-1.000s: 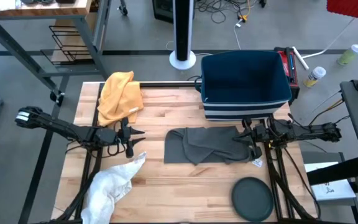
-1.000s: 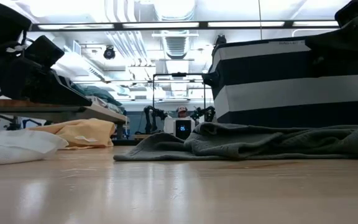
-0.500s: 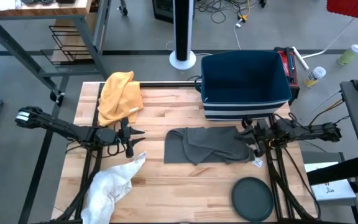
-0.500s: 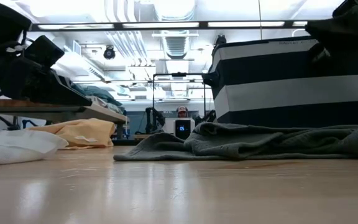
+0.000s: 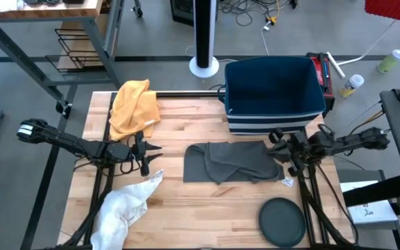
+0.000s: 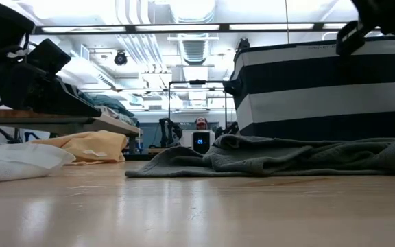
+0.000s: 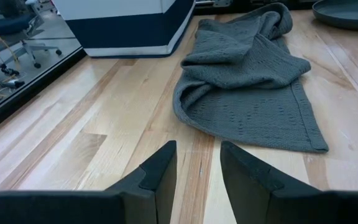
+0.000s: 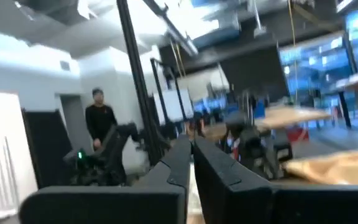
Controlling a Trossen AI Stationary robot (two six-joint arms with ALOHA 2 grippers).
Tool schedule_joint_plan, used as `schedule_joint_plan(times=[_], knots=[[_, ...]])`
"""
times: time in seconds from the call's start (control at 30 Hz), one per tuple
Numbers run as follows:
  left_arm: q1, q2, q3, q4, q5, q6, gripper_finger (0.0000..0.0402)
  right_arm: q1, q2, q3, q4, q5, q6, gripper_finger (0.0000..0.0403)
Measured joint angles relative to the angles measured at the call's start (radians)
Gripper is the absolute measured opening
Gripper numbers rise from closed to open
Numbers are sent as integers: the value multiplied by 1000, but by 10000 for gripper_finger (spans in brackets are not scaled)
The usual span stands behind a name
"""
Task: Fold kitchen towel into neat rectangle
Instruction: Fold the gray towel
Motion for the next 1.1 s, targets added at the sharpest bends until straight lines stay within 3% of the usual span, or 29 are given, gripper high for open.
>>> schedule_joint_plan(times=[0.2, 0.33, 0.47, 0.57, 0.83, 0.93, 1.03, 1.1], knots=[[0, 0, 0, -1, 0, 0, 116, 110, 353, 200, -94, 17, -51, 85], [0, 0, 0, 0, 0, 0, 116, 153, 522, 406, -474, 43, -64, 125], [0, 0, 0, 0, 0, 0, 116, 184, 624, 584, -960, 154, 31, 146], [0, 0, 0, 0, 0, 0, 116, 202, 675, 632, -1141, 208, 155, 156], [0, 0, 0, 0, 0, 0, 116, 243, 688, 541, -1287, 288, 546, 162], [0, 0, 0, 0, 0, 0, 116, 244, 717, 494, -1191, 286, 640, 162], [0, 0, 0, 0, 0, 0, 116, 248, 775, 486, -1018, 305, 632, 162], [0, 0, 0, 0, 0, 0, 116, 247, 830, 488, -994, 334, 604, 162]])
